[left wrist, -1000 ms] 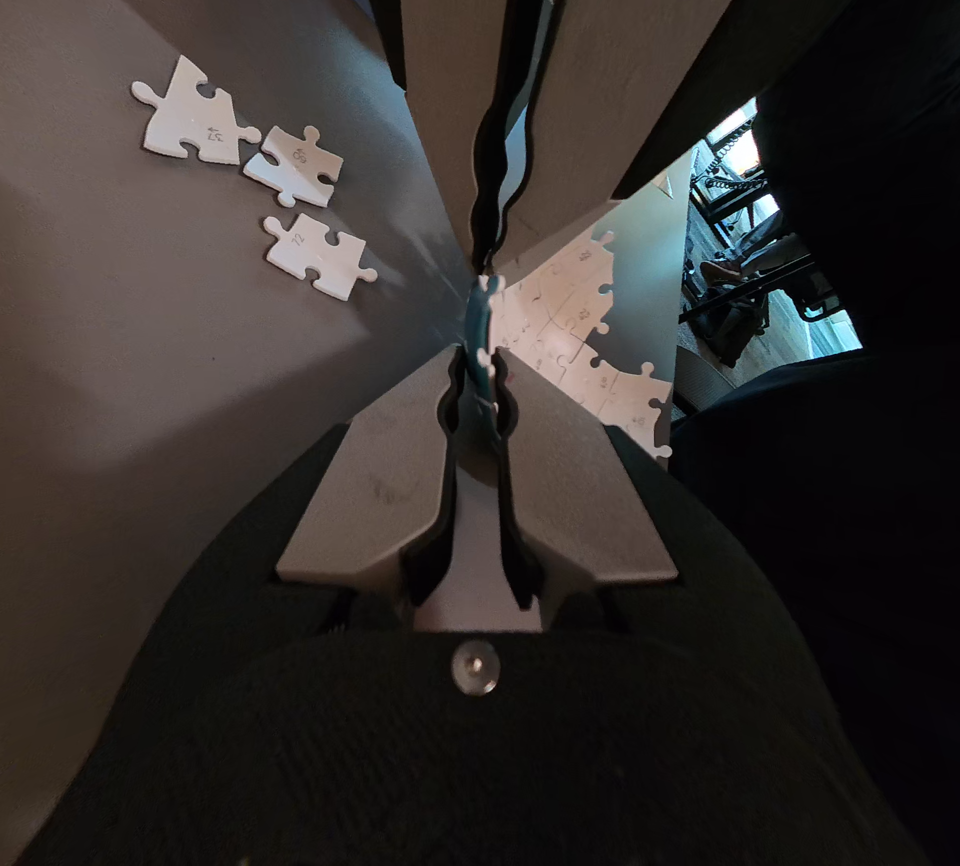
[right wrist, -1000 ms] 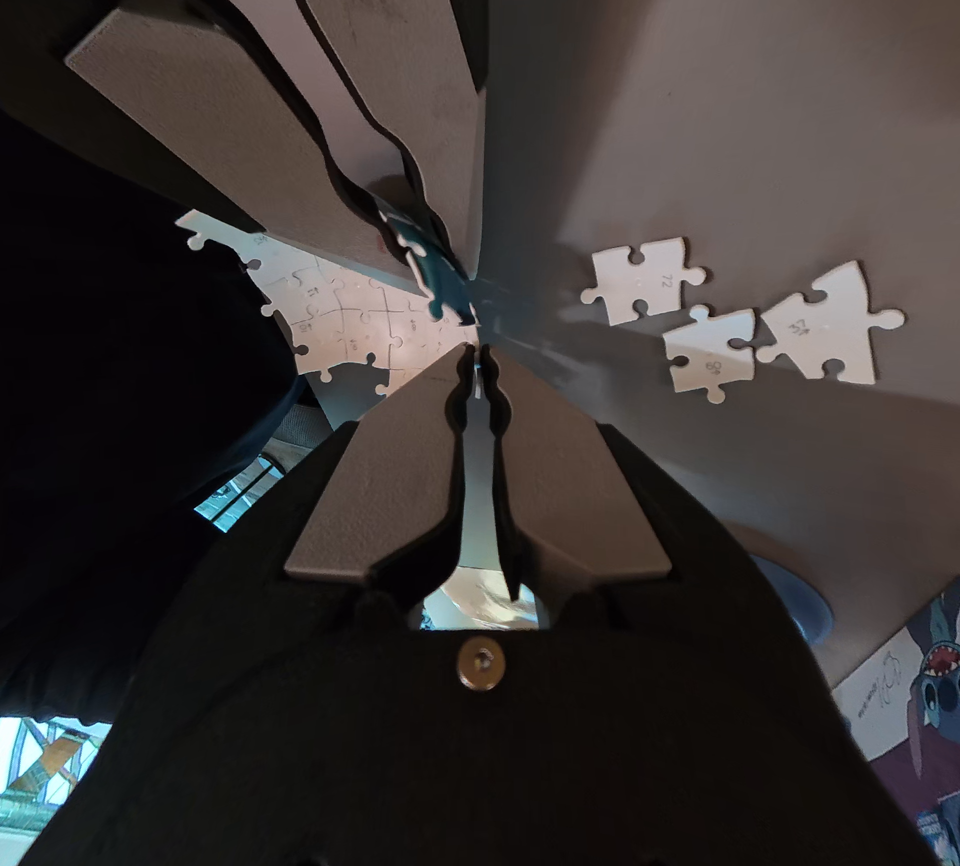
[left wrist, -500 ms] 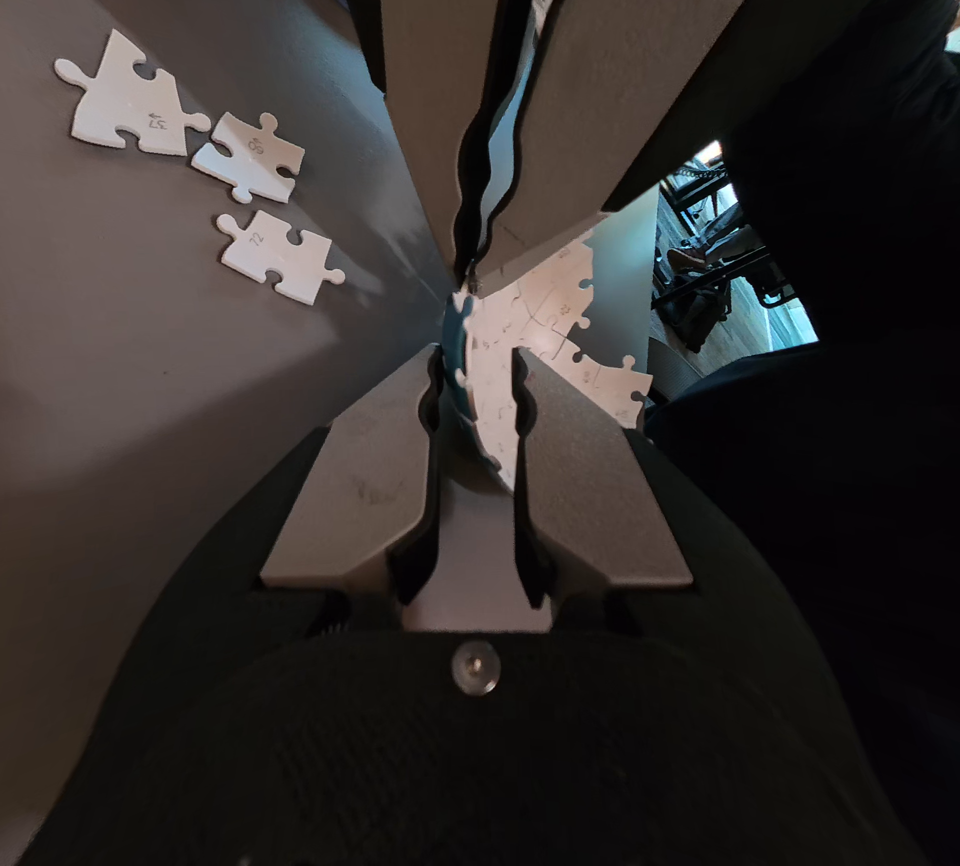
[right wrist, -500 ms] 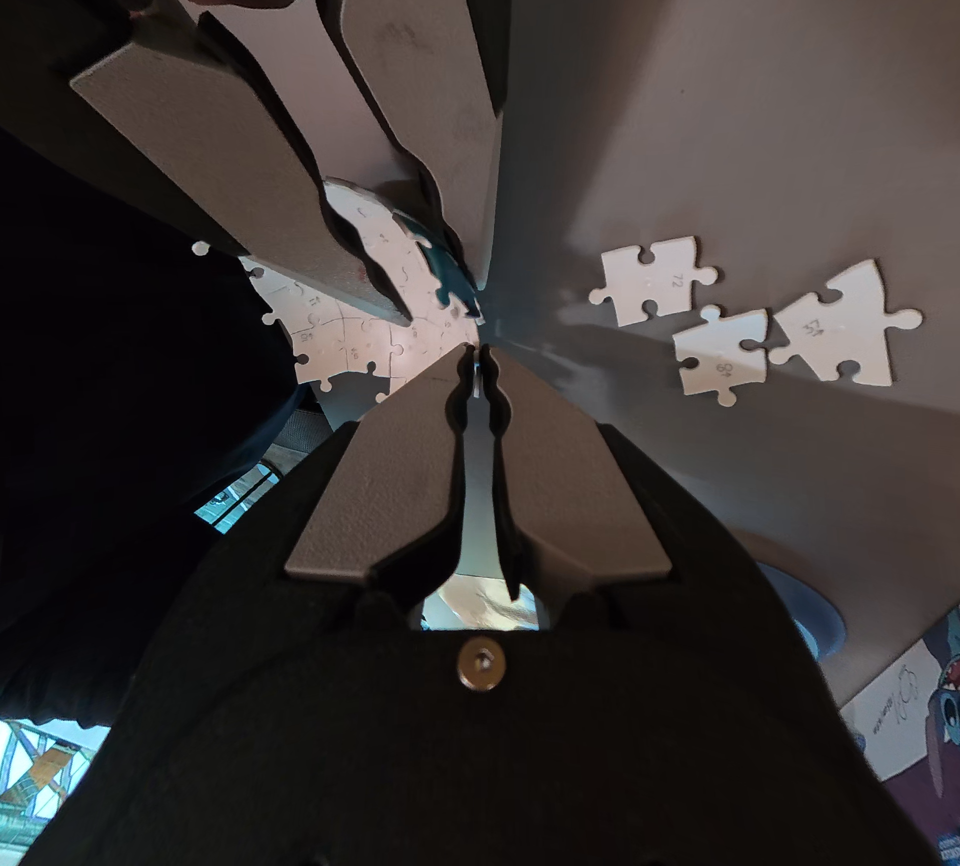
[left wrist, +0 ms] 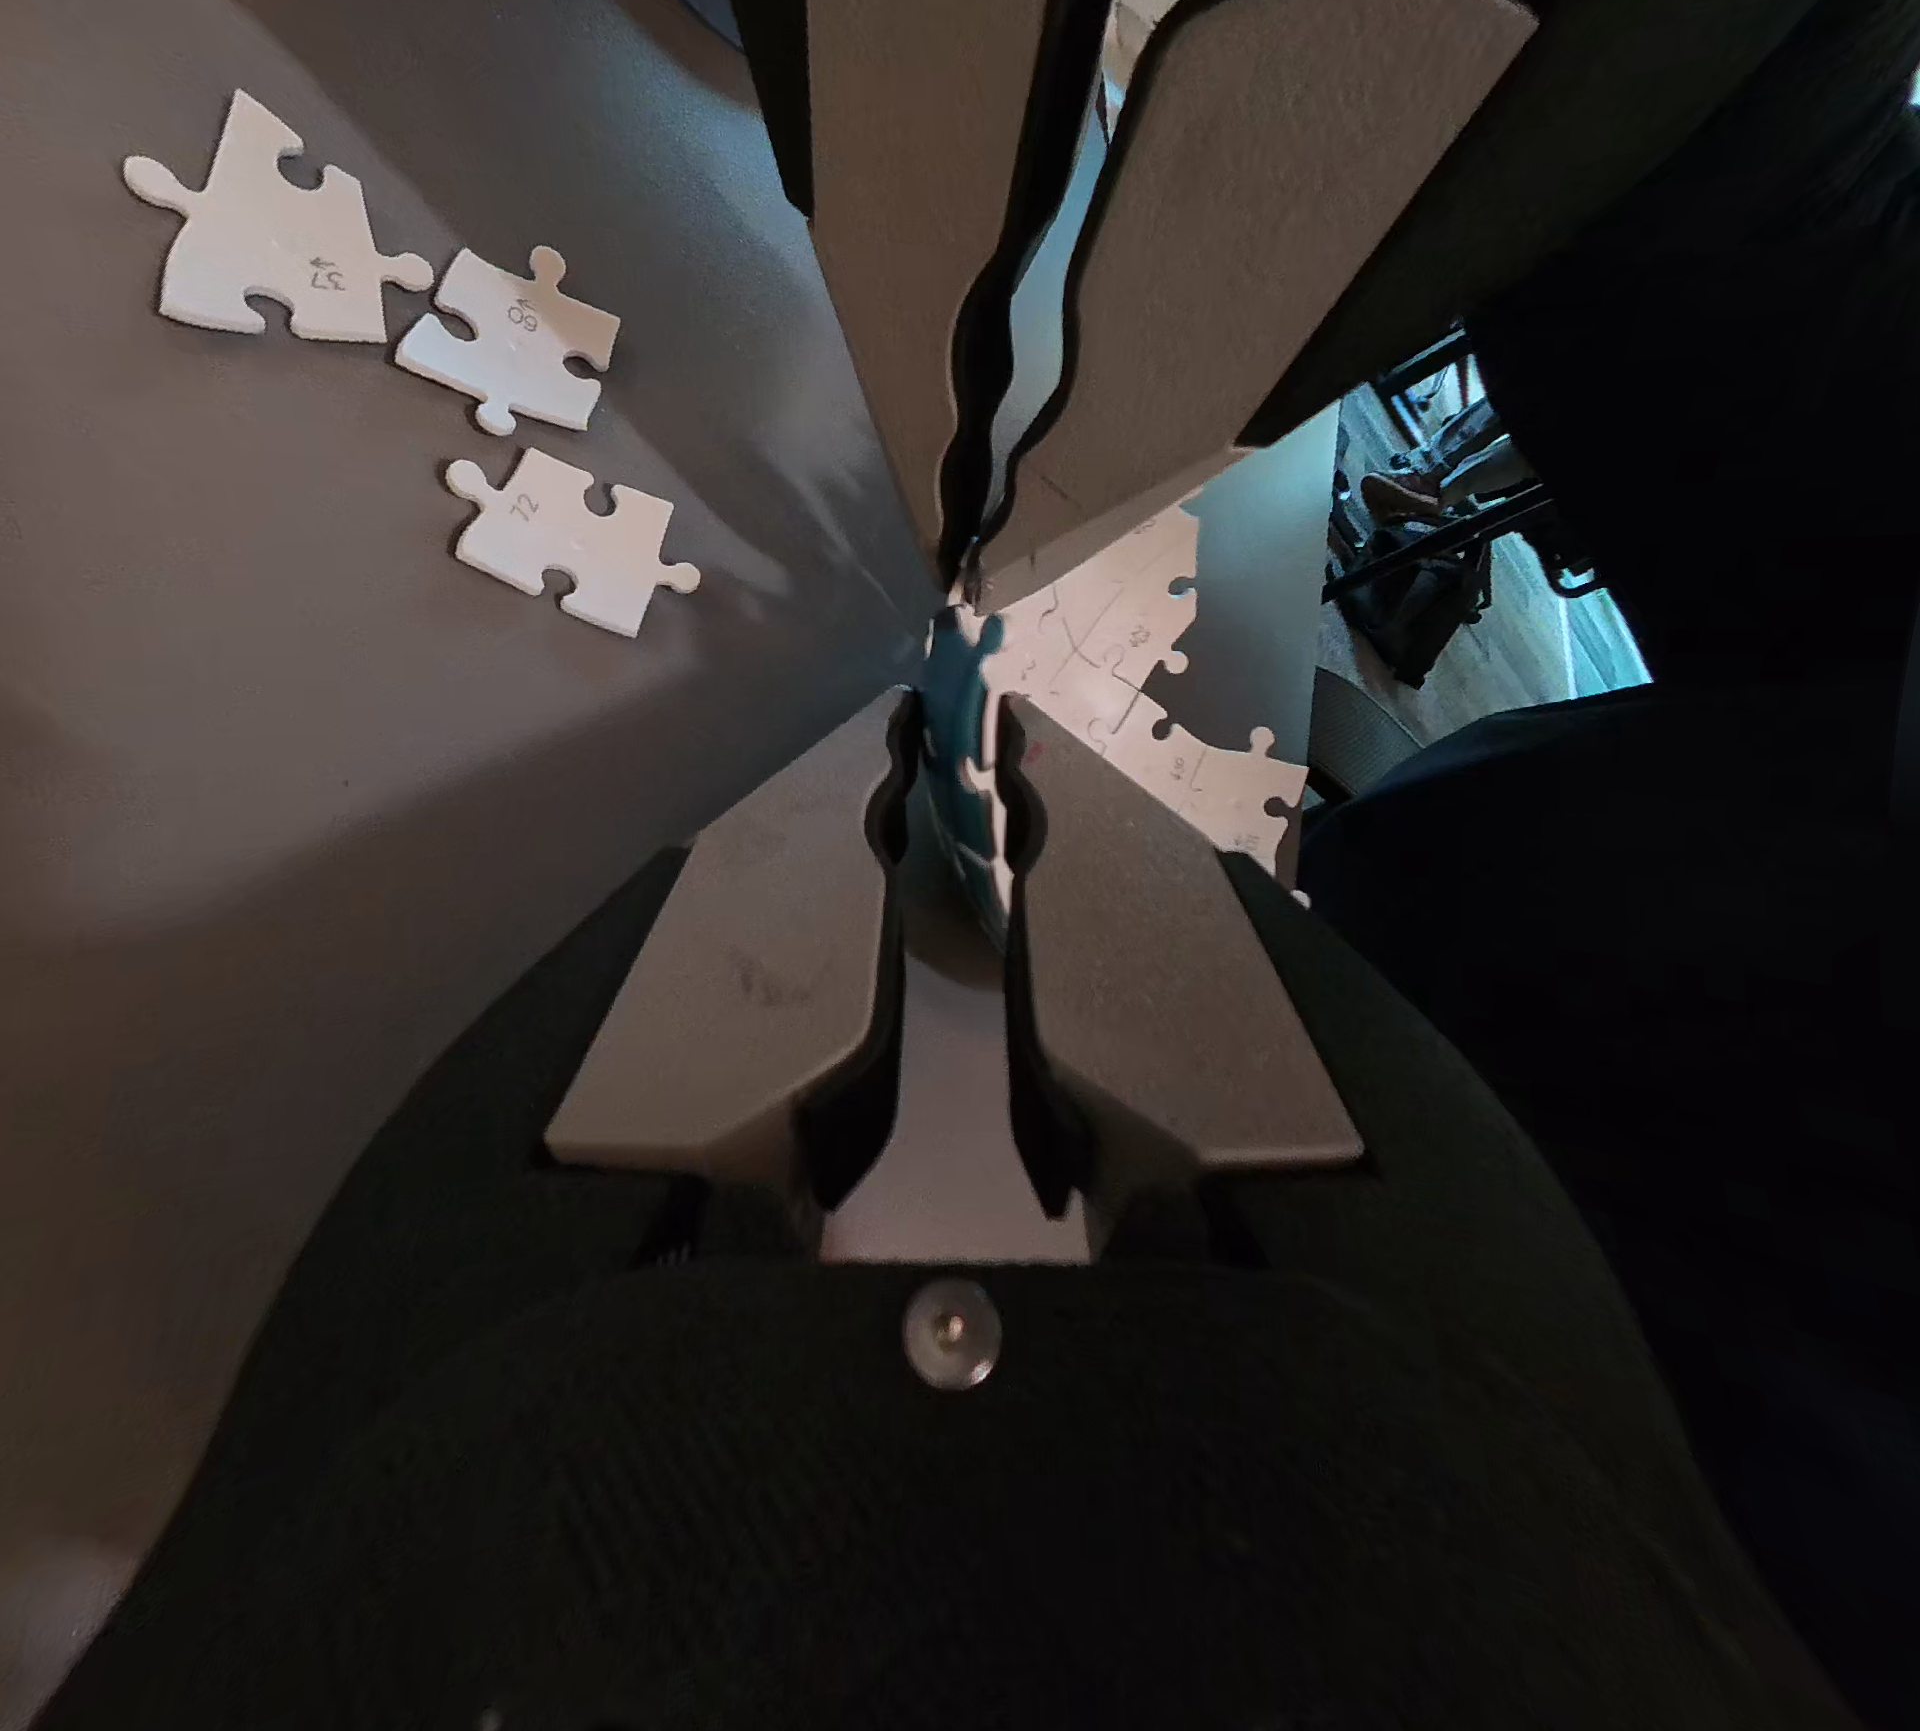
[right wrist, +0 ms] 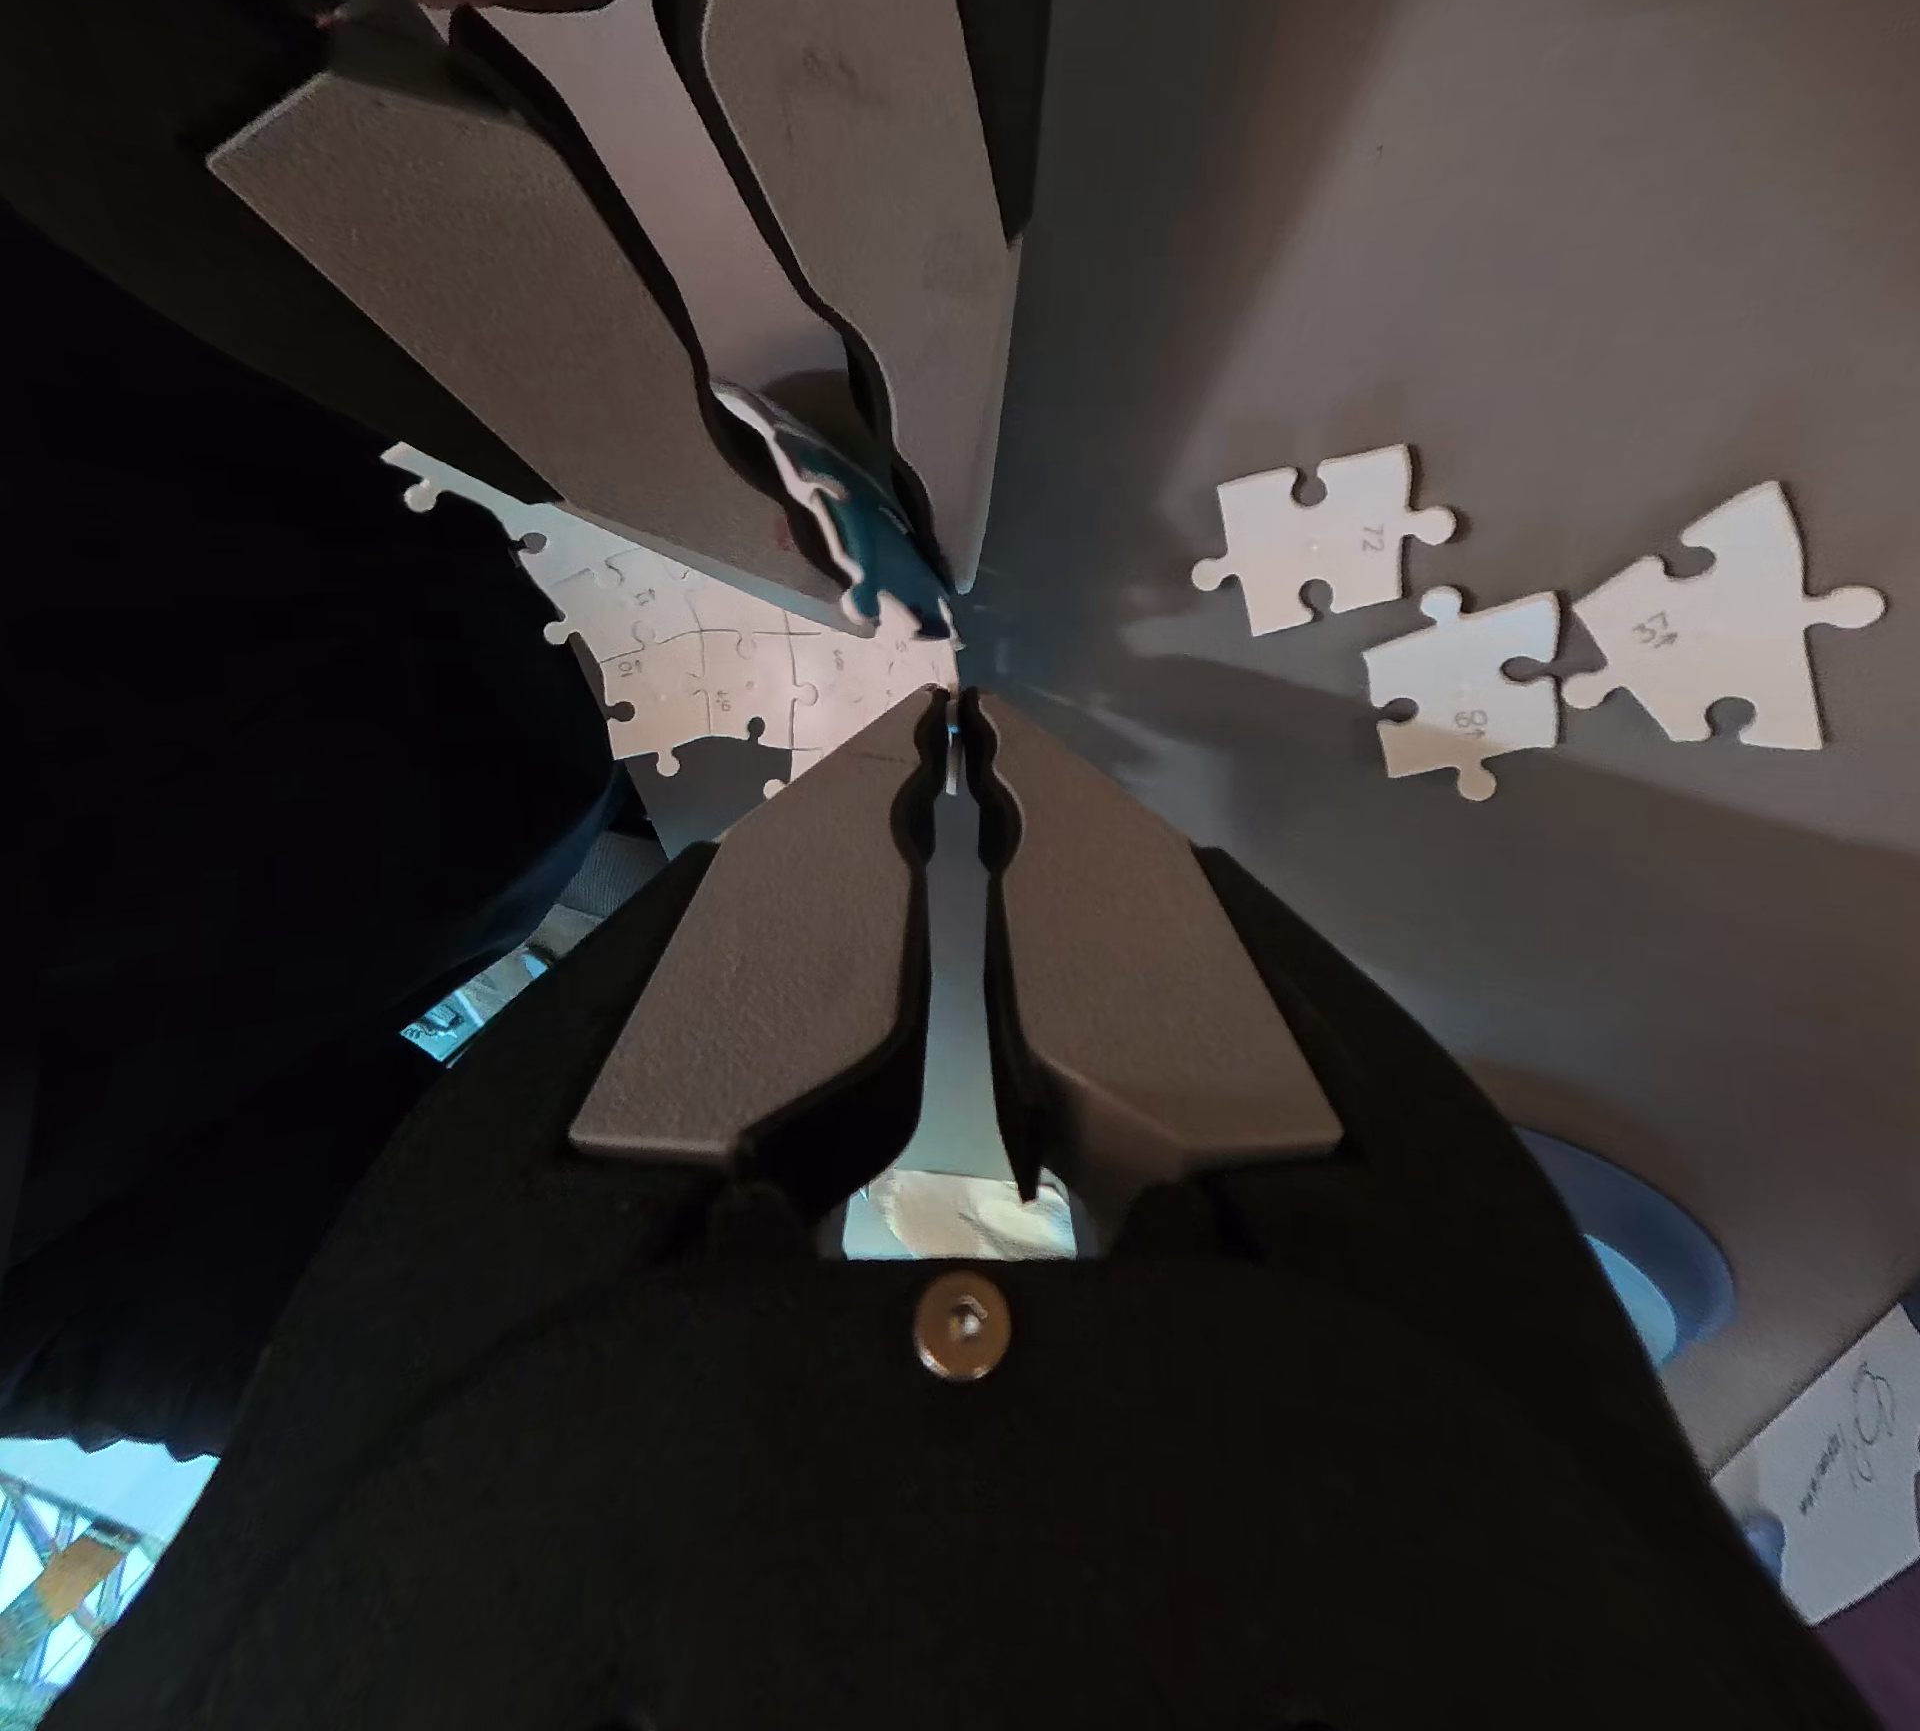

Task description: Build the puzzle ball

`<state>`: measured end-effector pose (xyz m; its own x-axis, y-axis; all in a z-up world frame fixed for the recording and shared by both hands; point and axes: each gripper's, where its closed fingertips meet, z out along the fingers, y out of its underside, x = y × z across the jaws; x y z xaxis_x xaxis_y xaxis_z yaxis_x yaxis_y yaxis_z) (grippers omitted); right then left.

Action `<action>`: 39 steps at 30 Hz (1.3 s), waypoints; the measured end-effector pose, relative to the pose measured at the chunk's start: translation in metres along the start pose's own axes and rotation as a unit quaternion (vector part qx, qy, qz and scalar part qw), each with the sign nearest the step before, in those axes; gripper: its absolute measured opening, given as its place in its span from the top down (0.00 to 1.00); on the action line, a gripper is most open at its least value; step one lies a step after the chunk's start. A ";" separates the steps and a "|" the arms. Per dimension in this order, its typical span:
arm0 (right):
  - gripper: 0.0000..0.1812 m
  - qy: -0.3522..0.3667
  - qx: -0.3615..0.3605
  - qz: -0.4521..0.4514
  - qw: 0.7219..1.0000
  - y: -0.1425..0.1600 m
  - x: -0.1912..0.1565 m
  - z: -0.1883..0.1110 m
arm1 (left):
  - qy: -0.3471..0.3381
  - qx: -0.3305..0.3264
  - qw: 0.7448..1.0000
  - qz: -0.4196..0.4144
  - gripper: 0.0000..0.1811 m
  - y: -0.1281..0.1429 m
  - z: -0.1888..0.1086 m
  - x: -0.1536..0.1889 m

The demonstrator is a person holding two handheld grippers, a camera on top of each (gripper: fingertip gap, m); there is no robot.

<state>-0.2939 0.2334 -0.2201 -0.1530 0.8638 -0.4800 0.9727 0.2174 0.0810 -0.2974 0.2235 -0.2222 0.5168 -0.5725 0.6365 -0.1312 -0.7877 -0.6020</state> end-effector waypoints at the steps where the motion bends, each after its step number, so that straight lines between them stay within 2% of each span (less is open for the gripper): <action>1: 1.00 0.000 0.003 -0.001 1.000 0.000 0.000 0.000 | -0.004 -0.004 1.000 -0.001 0.92 0.001 -0.001 0.000; 3: 1.00 0.001 0.007 -0.001 1.000 0.000 0.000 0.000 | -0.015 -0.019 1.000 -0.004 0.86 0.003 -0.003 -0.002; 8: 1.00 0.004 0.012 -0.007 1.000 0.000 -0.001 0.000 | -0.036 -0.026 0.999 -0.002 0.79 -0.006 -0.017 -0.005; 16: 1.00 -0.002 0.032 -0.001 0.999 0.002 0.002 -0.001 | -0.056 -0.075 0.995 0.021 0.79 -0.012 -0.025 -0.010; 22: 1.00 -0.011 0.033 0.000 0.999 0.004 -0.001 0.004 | -0.055 -0.063 0.996 0.018 0.80 -0.010 -0.018 -0.006; 30: 1.00 -0.018 0.046 0.013 0.999 0.010 -0.002 0.003 | -0.036 -0.061 0.997 0.004 0.93 0.000 -0.005 -0.004; 37: 1.00 -0.022 0.062 0.017 0.998 0.008 -0.007 0.002 | -0.027 -0.064 0.998 -0.001 0.91 0.002 0.002 0.000; 39: 1.00 -0.019 0.067 0.023 0.997 0.009 -0.007 0.003 | -0.031 -0.055 0.998 0.005 0.99 0.001 0.002 0.000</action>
<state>-0.2832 0.2279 -0.2183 -0.1030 0.8529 -0.5117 0.9935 0.1128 -0.0119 -0.2960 0.2234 -0.2240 0.5650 -0.5687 0.5978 -0.2275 -0.8038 -0.5496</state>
